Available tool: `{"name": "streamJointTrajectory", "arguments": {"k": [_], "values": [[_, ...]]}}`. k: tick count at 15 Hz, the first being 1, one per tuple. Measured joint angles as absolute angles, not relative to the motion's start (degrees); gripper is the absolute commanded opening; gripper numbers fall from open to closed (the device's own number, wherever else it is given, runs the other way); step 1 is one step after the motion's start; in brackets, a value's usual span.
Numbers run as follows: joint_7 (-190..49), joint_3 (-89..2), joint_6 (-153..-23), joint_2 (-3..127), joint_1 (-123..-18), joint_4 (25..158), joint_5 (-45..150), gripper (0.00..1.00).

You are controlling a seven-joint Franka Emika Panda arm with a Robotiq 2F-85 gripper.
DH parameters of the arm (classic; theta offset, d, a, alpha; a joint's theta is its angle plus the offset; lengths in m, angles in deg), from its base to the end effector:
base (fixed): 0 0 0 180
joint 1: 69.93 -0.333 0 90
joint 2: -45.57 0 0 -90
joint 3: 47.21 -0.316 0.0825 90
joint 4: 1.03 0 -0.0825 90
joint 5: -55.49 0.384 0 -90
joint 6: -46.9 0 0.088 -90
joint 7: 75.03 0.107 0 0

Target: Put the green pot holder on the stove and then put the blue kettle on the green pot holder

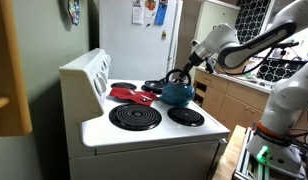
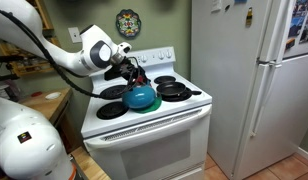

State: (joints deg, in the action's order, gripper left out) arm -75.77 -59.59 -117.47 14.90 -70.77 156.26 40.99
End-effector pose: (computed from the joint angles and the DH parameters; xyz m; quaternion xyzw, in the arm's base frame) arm 0.3890 0.1064 0.4455 0.9167 0.2208 0.3200 0.0927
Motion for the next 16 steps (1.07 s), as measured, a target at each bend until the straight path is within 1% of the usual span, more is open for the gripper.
{"name": "streamJointTrajectory", "arguments": {"k": [7, 16], "values": [[-75.77, -60.34, -121.0, 14.43, -67.46, 156.5, 38.56, 0.0], [-76.31, -60.39, -123.51, 16.53, -66.96, 156.72, 38.46, 0.0]]}}
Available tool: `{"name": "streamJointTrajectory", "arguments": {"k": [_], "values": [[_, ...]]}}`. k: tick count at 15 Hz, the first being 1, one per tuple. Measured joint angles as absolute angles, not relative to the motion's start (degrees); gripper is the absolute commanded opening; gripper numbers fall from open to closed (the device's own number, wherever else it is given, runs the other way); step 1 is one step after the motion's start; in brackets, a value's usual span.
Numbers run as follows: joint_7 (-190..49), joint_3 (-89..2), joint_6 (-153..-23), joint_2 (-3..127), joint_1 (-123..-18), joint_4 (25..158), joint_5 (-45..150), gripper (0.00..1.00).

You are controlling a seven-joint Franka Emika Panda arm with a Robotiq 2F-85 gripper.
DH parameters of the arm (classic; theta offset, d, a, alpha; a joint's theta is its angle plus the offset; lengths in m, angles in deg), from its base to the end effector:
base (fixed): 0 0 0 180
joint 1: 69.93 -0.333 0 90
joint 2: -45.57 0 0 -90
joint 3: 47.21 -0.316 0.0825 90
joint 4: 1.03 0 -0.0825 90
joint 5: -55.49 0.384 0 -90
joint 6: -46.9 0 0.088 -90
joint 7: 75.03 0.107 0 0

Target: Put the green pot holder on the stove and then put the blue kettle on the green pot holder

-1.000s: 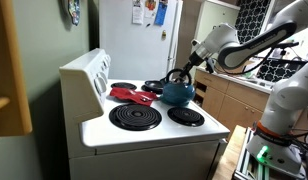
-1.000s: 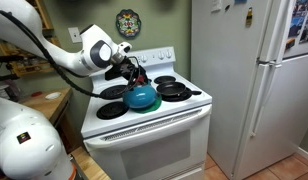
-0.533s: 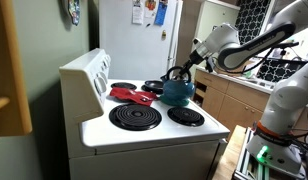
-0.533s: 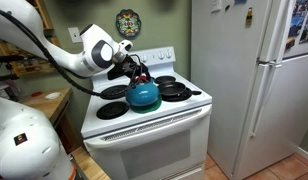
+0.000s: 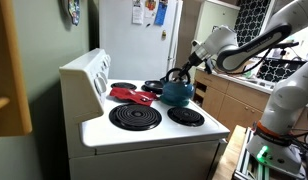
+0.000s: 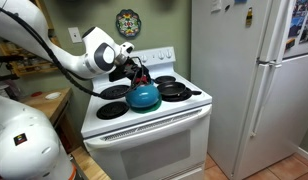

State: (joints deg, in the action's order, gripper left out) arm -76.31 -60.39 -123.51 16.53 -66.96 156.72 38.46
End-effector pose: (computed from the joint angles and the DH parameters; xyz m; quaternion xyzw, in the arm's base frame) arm 0.3968 0.0929 0.4424 0.9045 0.2258 0.3465 0.1036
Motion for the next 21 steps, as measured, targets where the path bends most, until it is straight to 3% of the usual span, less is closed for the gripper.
{"name": "streamJointTrajectory", "arguments": {"k": [8, 9, 10, 20, 21], "values": [[-76.37, -60.66, -127.07, 19.34, -66.27, 156.82, 36.45, 0.0], [-76.41, -60.58, -127.07, 19.42, -66.36, 156.82, 36.45, 0.06], [-76.44, -60.46, -127.07, 19.5, -66.53, 156.82, 36.45, 0.26], [-76.39, -60.54, -123.77, 17.75, -67.88, 155.93, 36.86, 0.98], [-76.31, -60.74, -122.18, 16.94, -68.15, 155.66, 36.96, 1.0]]}}
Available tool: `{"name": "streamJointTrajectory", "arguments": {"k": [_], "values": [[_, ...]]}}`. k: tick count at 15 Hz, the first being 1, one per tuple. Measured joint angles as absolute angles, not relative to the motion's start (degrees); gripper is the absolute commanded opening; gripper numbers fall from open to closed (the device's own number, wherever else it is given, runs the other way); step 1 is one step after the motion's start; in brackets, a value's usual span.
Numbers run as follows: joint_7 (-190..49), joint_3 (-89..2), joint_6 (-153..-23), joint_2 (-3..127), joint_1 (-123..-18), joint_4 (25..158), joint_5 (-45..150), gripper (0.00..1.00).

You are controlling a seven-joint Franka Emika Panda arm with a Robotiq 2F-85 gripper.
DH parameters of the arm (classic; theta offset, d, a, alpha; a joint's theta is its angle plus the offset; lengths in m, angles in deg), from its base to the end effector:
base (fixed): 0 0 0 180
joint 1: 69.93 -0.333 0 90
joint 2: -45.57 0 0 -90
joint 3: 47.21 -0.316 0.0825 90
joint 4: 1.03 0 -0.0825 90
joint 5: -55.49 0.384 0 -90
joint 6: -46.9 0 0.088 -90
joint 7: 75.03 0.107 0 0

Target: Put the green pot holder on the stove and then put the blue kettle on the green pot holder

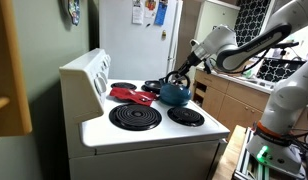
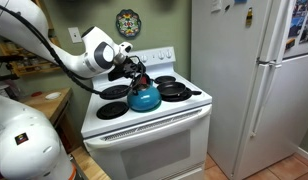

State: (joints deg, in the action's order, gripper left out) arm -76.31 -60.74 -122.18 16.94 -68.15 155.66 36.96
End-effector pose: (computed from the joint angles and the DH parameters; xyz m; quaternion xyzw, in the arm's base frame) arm 0.3977 0.1055 0.4446 0.9001 0.2476 0.3415 0.1089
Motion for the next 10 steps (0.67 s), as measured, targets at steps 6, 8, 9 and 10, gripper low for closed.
{"name": "streamJointTrajectory", "arguments": {"k": [6, 8, 9, 10], "values": [[-76.13, -60.71, -114.92, 13.29, -70.31, 154.7, 38.18, 1.0], [-75.99, -60.7, -114.55, 12.87, -70.3, 154.68, 38.2, 1.0], [-75.95, -60.7, -114.51, 12.77, -70.3, 154.68, 38.2, 1.0], [-75.91, -60.7, -114.49, 12.73, -70.3, 154.68, 38.2, 1.0]]}}
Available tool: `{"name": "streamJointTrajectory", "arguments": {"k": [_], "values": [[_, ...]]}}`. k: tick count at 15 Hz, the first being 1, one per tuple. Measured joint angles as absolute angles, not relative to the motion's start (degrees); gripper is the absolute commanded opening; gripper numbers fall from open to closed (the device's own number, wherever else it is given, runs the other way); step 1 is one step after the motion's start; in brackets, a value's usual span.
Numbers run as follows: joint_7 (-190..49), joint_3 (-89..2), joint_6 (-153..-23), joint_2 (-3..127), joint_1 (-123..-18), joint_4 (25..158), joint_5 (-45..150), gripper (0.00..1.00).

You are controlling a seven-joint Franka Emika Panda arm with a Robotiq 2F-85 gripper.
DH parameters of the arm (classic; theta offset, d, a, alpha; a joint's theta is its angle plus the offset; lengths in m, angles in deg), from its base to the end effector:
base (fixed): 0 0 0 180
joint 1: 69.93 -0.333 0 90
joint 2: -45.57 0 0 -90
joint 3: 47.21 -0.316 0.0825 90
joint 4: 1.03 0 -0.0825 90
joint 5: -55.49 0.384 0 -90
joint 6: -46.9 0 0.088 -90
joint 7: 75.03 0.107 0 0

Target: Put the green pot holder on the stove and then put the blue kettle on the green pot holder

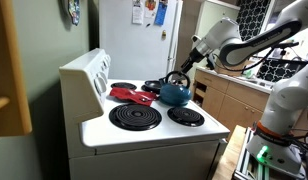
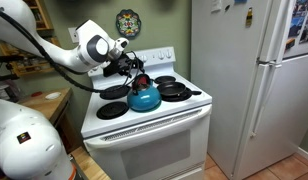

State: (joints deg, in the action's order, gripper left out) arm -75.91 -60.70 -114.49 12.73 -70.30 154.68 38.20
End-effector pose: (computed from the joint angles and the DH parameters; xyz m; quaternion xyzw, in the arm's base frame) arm 0.3864 0.1128 0.4653 0.9067 0.2406 0.3249 0.1203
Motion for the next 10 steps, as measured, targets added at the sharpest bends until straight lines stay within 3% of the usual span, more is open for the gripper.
{"name": "streamJointTrajectory", "arguments": {"k": [10], "values": [[-70.91, -60.21, -113.39, 12.38, -72.78, 149.56, 46.47, 1.0]]}}
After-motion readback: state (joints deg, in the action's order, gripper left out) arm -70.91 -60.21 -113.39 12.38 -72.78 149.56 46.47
